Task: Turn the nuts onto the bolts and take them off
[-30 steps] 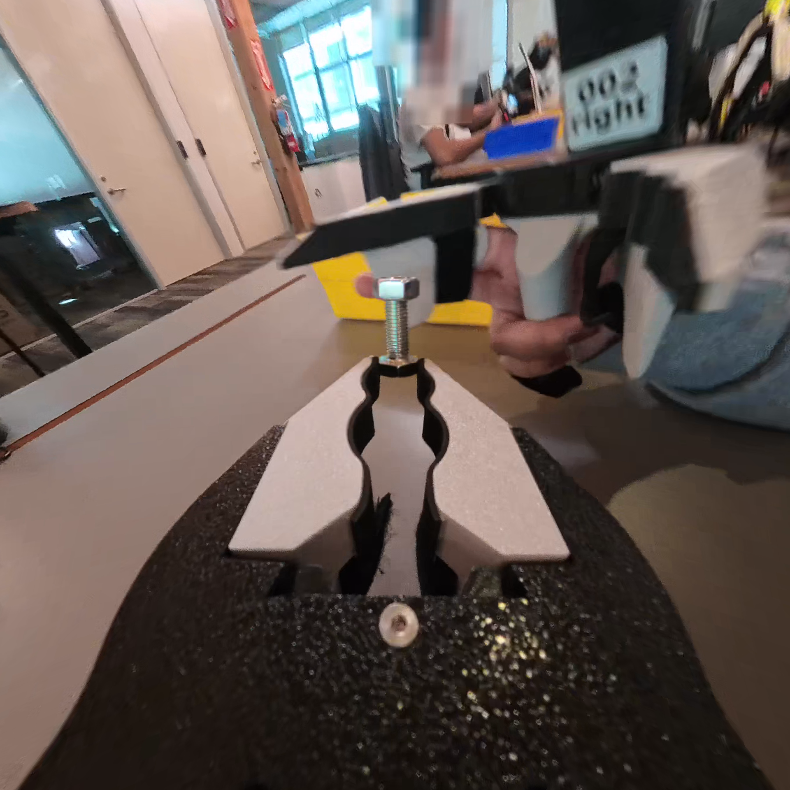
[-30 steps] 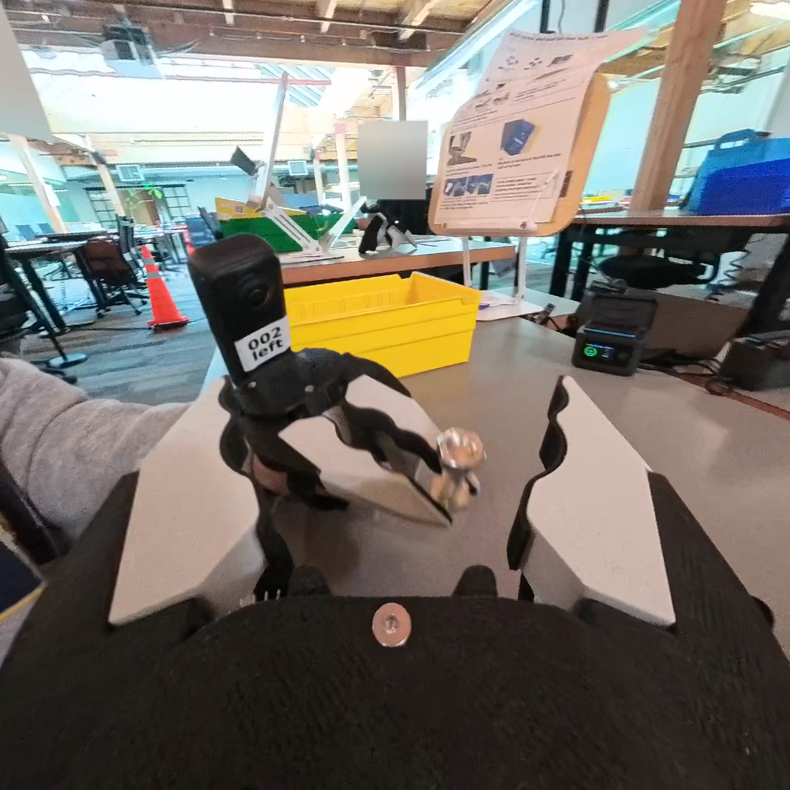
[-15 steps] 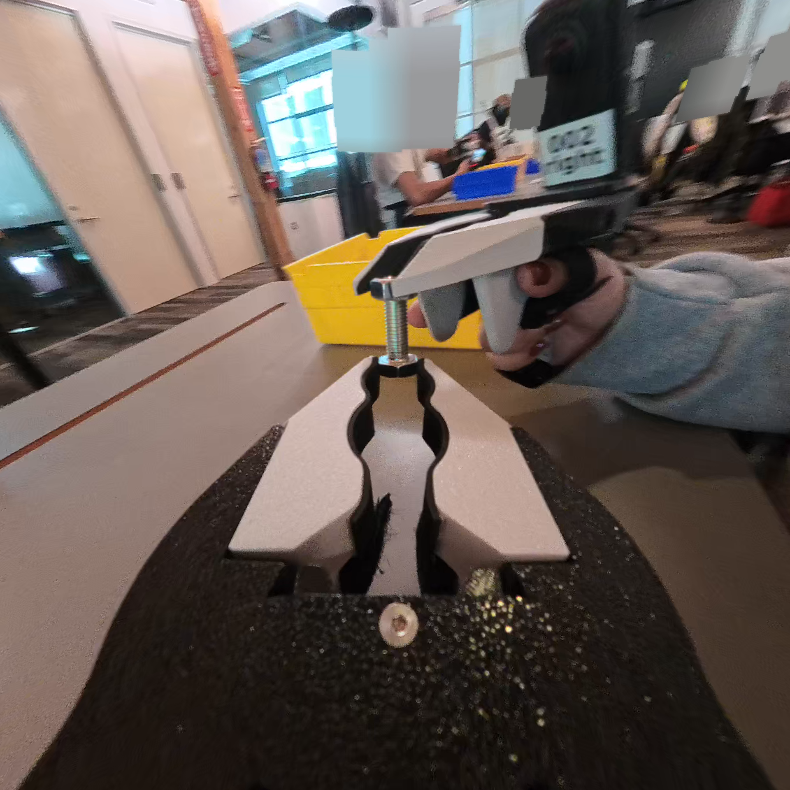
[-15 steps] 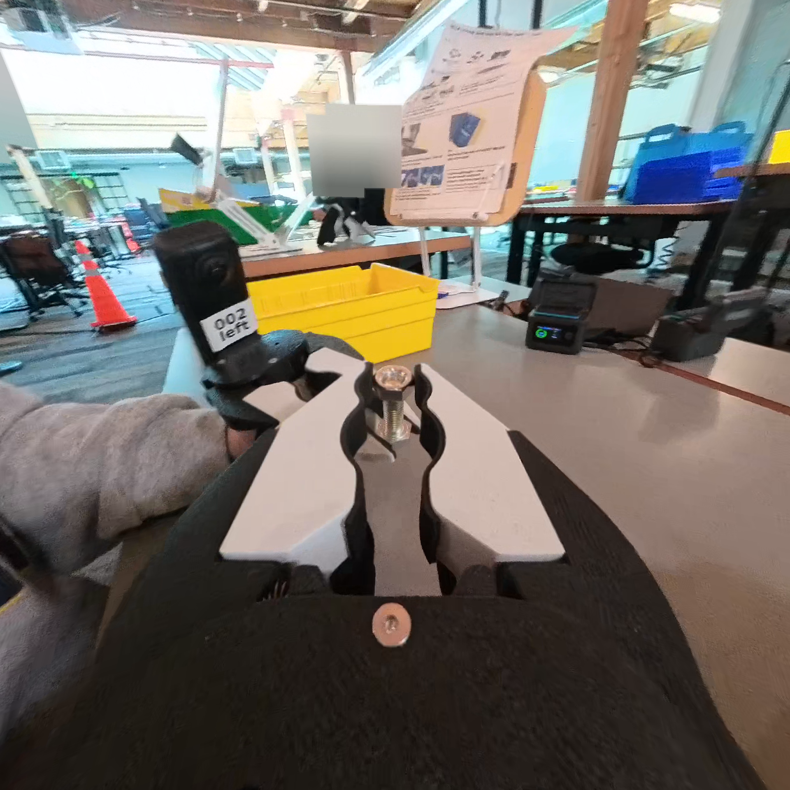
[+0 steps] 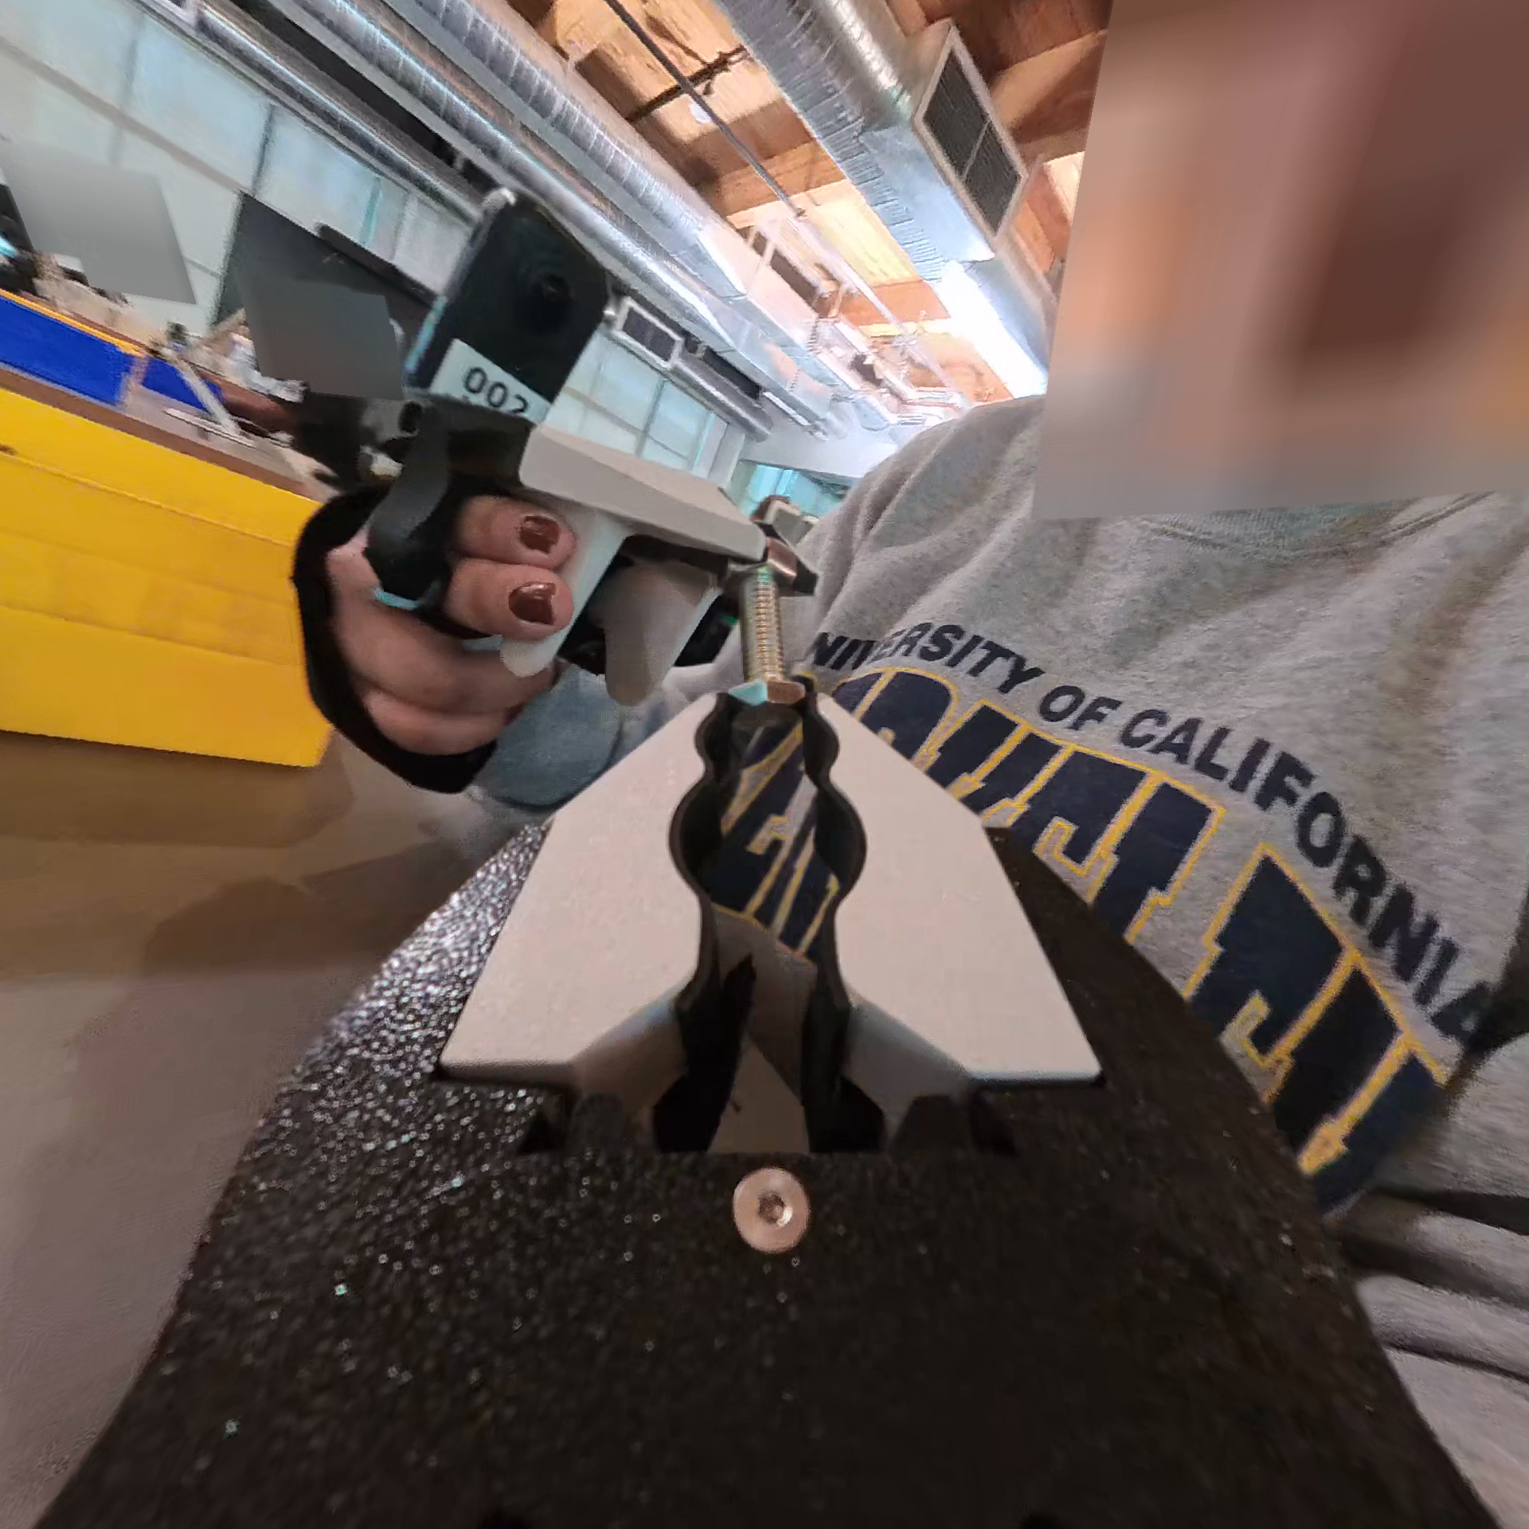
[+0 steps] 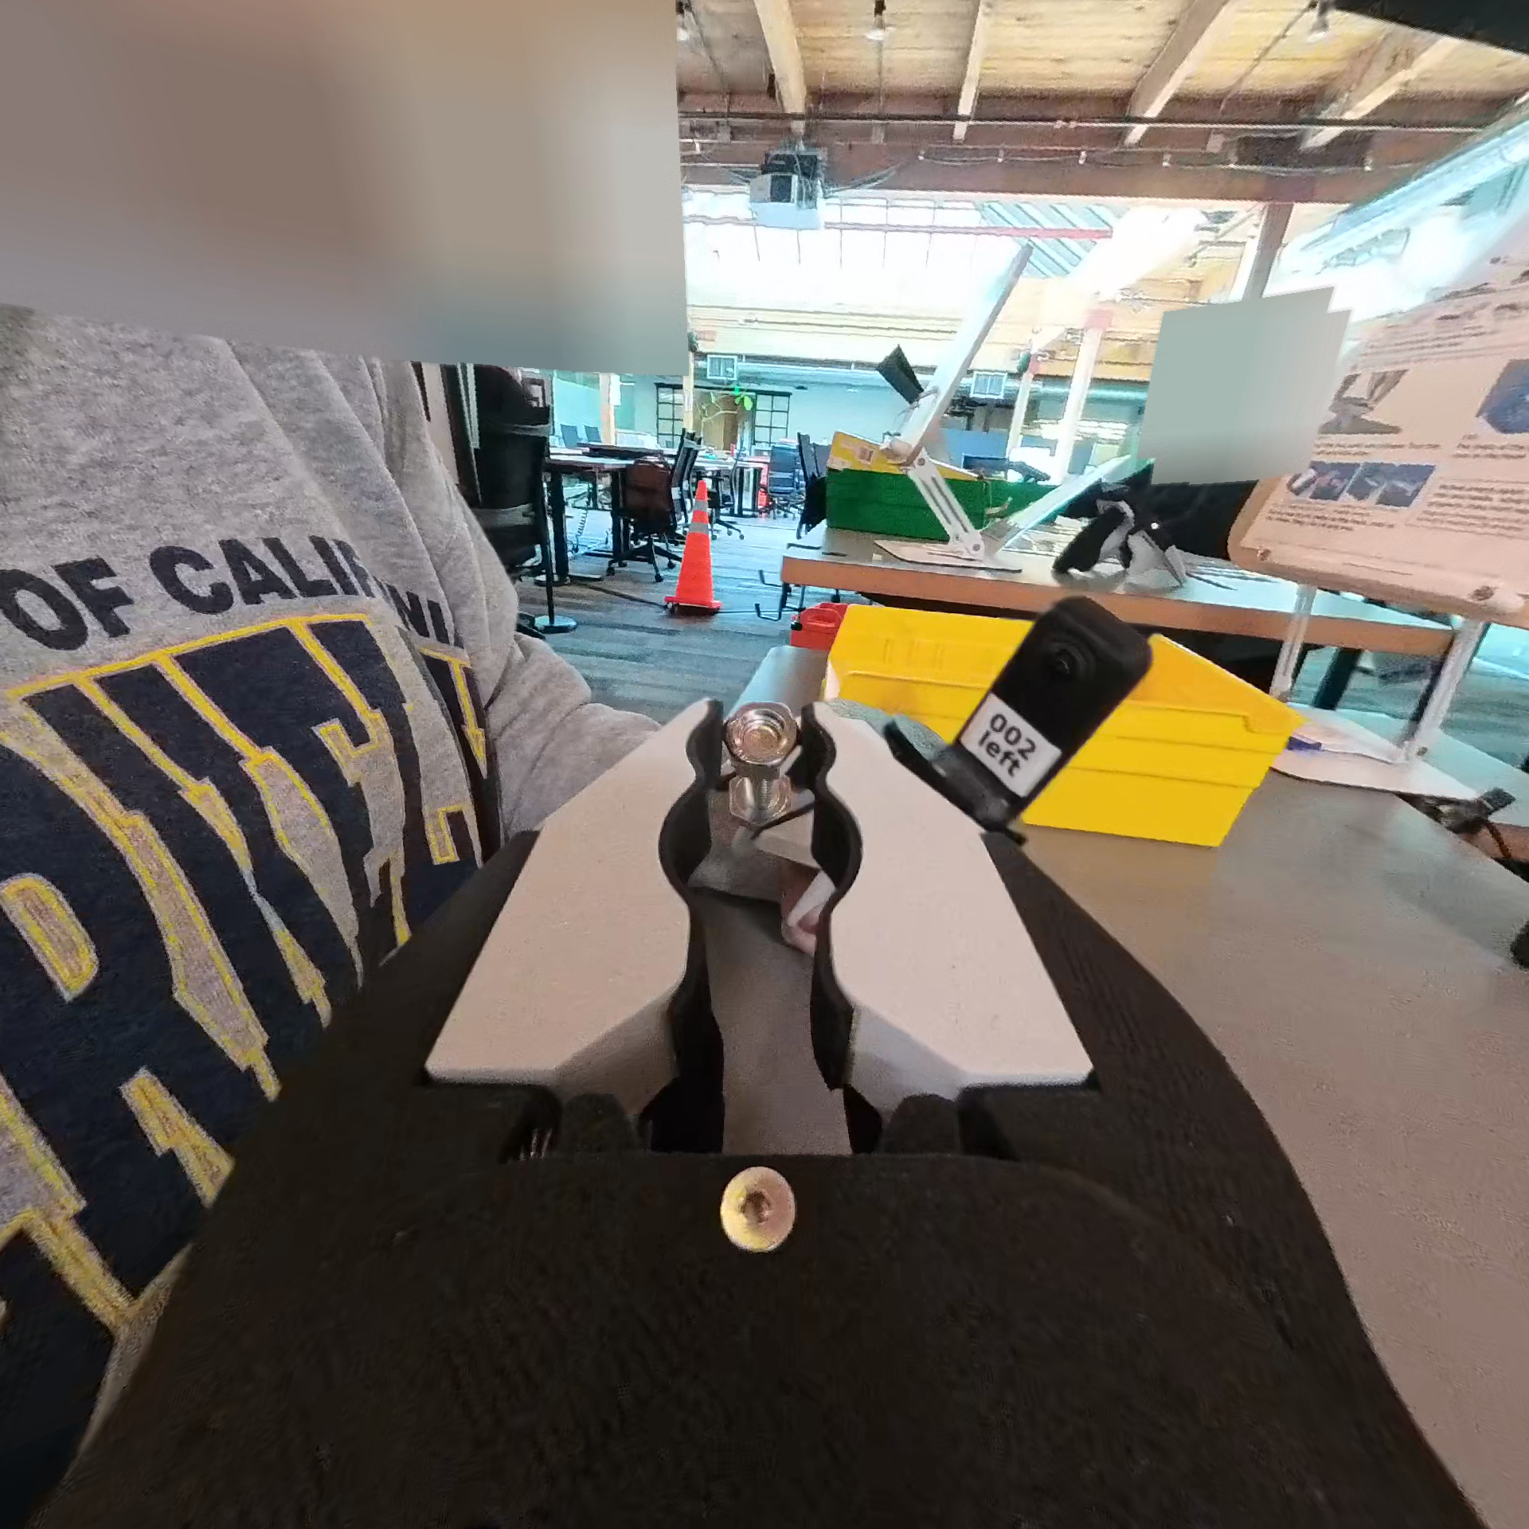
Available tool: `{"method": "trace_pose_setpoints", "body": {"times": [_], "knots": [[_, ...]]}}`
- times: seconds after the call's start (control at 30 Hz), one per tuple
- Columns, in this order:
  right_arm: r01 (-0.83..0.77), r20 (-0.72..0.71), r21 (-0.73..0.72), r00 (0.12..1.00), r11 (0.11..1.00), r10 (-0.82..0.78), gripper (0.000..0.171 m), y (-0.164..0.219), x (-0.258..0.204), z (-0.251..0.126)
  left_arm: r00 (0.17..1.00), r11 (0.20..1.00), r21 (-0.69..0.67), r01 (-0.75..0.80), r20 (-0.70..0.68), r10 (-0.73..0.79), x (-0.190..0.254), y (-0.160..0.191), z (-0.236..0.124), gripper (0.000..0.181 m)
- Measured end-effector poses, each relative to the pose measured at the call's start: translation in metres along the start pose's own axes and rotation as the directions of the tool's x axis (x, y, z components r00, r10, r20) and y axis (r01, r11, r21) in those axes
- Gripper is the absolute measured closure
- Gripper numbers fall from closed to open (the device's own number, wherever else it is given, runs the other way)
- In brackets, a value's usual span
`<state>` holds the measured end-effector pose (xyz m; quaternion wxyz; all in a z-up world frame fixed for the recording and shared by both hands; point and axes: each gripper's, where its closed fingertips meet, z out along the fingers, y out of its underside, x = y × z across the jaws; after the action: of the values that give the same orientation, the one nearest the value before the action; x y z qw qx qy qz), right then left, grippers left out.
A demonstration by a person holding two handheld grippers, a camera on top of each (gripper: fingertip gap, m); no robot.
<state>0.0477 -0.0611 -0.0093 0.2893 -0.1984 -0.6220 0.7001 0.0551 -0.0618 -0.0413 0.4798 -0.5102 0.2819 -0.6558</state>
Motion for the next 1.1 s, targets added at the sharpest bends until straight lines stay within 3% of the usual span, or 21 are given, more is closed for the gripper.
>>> {"method": "trace_pose_setpoints", "body": {"times": [0.1, 0.17, 0.23, 0.3, 0.37, 0.43, 0.67, 0.9, 1.03, 1.1], "knots": [[-0.026, -0.069, 0.052, 0.997, 0.998, 0.030, 0.154, -0.007, 0.010, 0.001, 0.998, 0.996, 0.071, -0.055, 0.031, 0.053, -0.004, -0.010, -0.002, 0.166], [-0.058, -0.270, 0.078, 0.960, 0.995, 0.077, 0.143, -0.010, 0.039, -0.006, 0.952, 0.971, 0.102, -0.217, 0.243, 0.187, -0.024, -0.023, -0.014, 0.166], [-0.091, -0.434, 0.088, 0.893, 0.992, 0.121, 0.123, -0.006, 0.063, -0.016, 0.779, 0.908, 0.067, -0.414, 0.541, 0.315, -0.051, -0.041, -0.038, 0.166], [-0.088, -0.563, 0.113, 0.815, 0.990, 0.137, 0.124, -0.005, 0.078, -0.023, 0.546, 0.841, -0.055, -0.539, 0.737, 0.398, -0.066, -0.053, -0.062, 0.166], [-0.095, -0.648, 0.121, 0.747, 0.988, 0.151, 0.125, -0.001, 0.088, -0.023, 0.390, 0.767, -0.210, -0.606, 0.762, 0.517, -0.065, -0.055, -0.064, 0.166], [-0.092, -0.683, 0.109, 0.717, 0.990, 0.142, 0.124, 0.004, 0.090, -0.015, 0.314, 0.735, -0.275, -0.620, 0.771, 0.554, -0.067, -0.054, -0.062, 0.166], [-0.060, -0.756, 0.109, 0.643, 0.992, 0.122, 0.118, 0.007, 0.094, -0.003, 0.246, 0.711, -0.290, -0.641, 0.800, 0.548, -0.064, -0.059, -0.070, 0.167], [-0.088, -0.651, 0.203, 0.732, 0.975, 0.201, 0.105, -0.006, 0.098, 0.015, 0.289, 0.704, -0.375, -0.604, 0.720, 0.631, -0.073, -0.039, -0.046, 0.167], [-0.062, -0.757, 0.180, 0.629, 0.982, 0.179, 0.105, -0.001, 0.110, -0.008, 0.256, 0.698, -0.358, -0.621, 0.749, 0.612, -0.071, -0.045, -0.053, 0.166], [-0.084, -0.764, 0.168, 0.619, 0.982, 0.183, 0.111, 0.007, 0.106, -0.010, 0.231, 0.697, -0.354, -0.624, 0.768, 0.597, -0.070, -0.049, -0.060, 0.166]]}}
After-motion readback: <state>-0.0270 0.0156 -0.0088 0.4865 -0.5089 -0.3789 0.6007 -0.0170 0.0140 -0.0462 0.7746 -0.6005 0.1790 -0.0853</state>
